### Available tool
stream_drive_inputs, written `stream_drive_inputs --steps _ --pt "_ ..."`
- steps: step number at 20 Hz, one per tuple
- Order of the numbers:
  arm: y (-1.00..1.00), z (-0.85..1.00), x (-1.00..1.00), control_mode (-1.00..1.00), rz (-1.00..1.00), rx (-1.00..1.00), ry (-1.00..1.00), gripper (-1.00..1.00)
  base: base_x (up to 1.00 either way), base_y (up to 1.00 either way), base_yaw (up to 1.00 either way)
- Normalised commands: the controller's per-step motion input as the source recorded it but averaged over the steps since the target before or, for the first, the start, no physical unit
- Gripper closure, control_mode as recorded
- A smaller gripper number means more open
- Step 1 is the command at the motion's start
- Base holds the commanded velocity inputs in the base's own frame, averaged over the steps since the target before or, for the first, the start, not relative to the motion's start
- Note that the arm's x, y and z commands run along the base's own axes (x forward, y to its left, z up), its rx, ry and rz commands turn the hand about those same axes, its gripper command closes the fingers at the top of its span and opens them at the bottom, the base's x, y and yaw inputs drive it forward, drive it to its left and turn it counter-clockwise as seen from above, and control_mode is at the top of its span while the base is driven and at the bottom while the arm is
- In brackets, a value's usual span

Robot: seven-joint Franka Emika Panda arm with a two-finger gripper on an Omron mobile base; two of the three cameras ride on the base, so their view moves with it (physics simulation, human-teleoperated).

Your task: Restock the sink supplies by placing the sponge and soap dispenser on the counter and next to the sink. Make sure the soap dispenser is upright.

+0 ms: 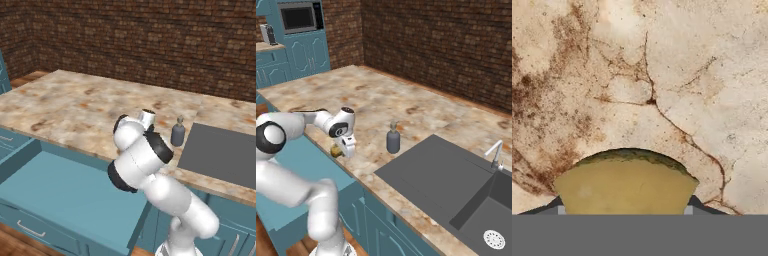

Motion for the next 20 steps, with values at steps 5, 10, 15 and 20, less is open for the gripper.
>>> stream_drive_inputs --steps 5,10,15,20 --pt "-0.75 0.35 -0.12 -1.00 -0.01 0.00 -0.11 1.00 0.00 0.00 0.00" --pt "-0.74 -0.09 0.00 -1.00 0.00 0.00 -0.03 1.00 0.00 0.00 0.00" --pt "-0.54 -0.35 -0.13 -1.00 -0.05 -0.04 -0.01 1.00 0.00 0.00 0.00" --pt "-0.27 -0.02 -0.64 -1.00 -0.11 -0.08 -0.05 1.00 0.00 0.00 0.00"
